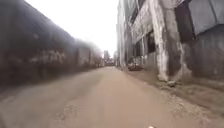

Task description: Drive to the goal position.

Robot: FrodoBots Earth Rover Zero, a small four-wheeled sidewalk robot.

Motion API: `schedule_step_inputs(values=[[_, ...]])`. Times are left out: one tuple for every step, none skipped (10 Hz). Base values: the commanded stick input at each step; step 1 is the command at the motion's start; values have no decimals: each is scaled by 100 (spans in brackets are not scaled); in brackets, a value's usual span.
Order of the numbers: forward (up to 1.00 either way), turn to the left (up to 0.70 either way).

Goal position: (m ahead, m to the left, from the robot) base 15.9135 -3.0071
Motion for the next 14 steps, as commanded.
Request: schedule_step_inputs(values=[[100,0],[100,0],[100,0],[100,0],[100,0],[100,0],[100,0],[100,0],[100,0],[100,0],[100,0],[100,0],[100,0],[100,0]])
